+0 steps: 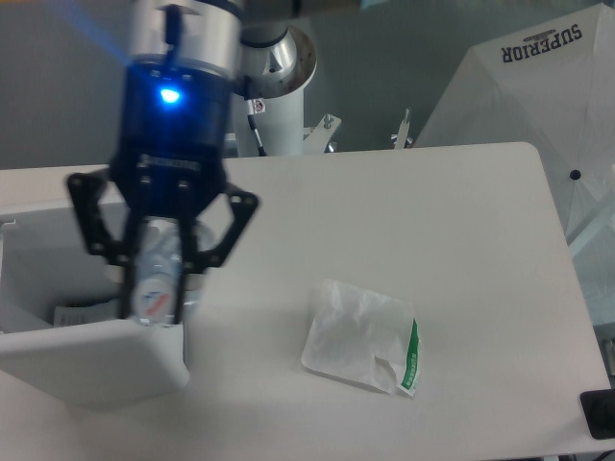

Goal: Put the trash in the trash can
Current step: 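Carry the bottle over the white bin and release it inside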

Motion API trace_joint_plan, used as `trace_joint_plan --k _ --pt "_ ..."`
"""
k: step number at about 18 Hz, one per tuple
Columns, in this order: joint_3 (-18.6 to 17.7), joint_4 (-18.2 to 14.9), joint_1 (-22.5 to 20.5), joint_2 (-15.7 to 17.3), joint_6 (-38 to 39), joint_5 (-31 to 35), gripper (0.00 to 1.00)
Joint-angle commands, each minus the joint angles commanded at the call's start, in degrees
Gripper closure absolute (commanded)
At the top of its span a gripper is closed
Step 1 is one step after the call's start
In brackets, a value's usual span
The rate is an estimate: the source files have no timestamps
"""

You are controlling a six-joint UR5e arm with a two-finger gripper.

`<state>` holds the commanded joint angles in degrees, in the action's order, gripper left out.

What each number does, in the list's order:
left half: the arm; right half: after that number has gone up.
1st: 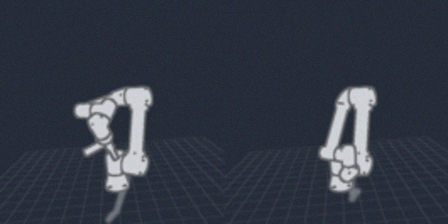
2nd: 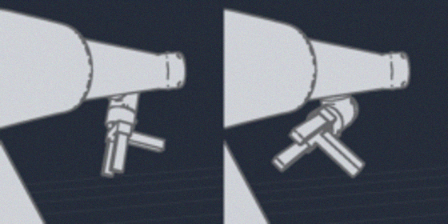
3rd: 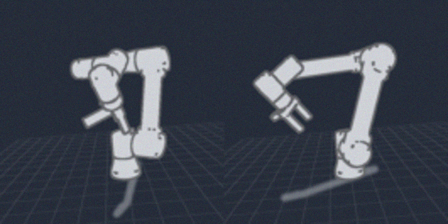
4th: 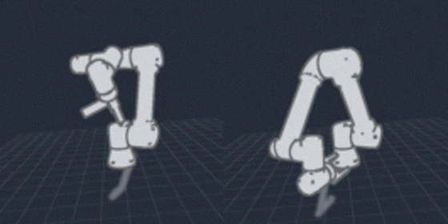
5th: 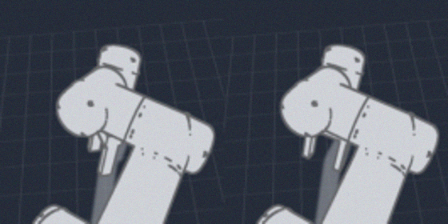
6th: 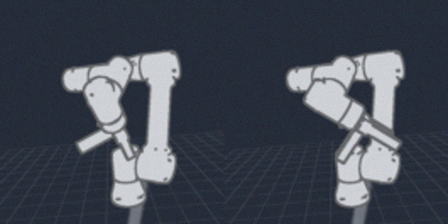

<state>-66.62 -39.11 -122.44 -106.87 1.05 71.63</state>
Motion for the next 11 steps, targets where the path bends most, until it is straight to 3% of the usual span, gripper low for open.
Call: trace_joint_plan --k 7,11 --pt "-2.2 0.0 4.1 -1.4 1.8 0.1 0.73" --pt "-4.5 0.0 4.5 -1.8 1.4 0.0 0.51"
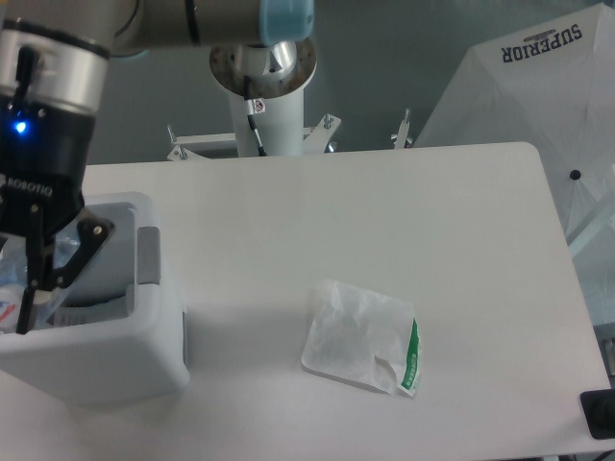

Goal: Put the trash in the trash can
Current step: 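Carry the bottle over the white bin and release it inside, then move the open gripper over the white plastic bag and lower it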

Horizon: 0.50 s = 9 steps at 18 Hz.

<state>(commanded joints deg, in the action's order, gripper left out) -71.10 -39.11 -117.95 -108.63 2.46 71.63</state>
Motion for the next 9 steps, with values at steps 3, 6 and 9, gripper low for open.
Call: trace_joint_plan --k 3,6,9 --pt "-2.1 0.0 0.0 0.3 -0.5 0.0 0.25" --pt "-4.7 -0.1 0.0 1.4 -1.1 0.0 0.01" --pt "-7.3 -0.1 -1.6 2.3 -0.8 -0.1 0.00"
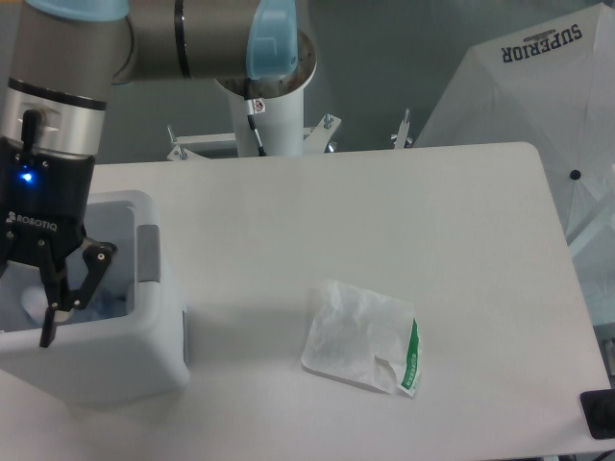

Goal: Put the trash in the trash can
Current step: 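Move the open gripper over the white plastic bag and lower it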

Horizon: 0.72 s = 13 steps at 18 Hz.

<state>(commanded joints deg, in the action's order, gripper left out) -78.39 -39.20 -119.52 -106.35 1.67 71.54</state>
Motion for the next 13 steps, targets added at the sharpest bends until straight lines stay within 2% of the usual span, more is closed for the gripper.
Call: trace_joint_plan --k 6,11,13 --pt "-3.3 -0.3 -13.6 0.4 -0.3 0.5 0.00" --pt "-4.1 -0.1 -19.7 -1.6 -0.4 9.5 0.00" --pt "-7.7 -0.2 -20.4 -1.3 -0.7 9.8 0.00"
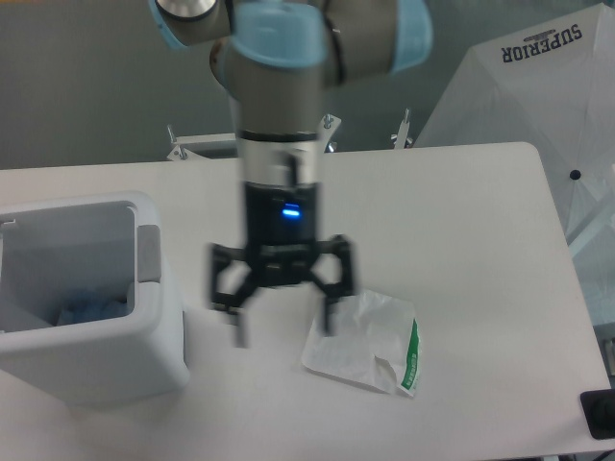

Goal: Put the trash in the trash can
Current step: 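Move the open gripper over the white plastic bag and lower it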

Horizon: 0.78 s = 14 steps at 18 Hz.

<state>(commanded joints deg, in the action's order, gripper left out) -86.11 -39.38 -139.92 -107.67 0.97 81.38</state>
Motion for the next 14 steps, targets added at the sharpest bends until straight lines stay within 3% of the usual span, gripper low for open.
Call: trace_joint_plan --k 5,14 --pt "-6.9 -0.2 -1.8 -1.3 -5.8 8.2 0.00" --pt "-7.3 -1.1 -6.2 -8.9 -4.7 12.5 0.00"
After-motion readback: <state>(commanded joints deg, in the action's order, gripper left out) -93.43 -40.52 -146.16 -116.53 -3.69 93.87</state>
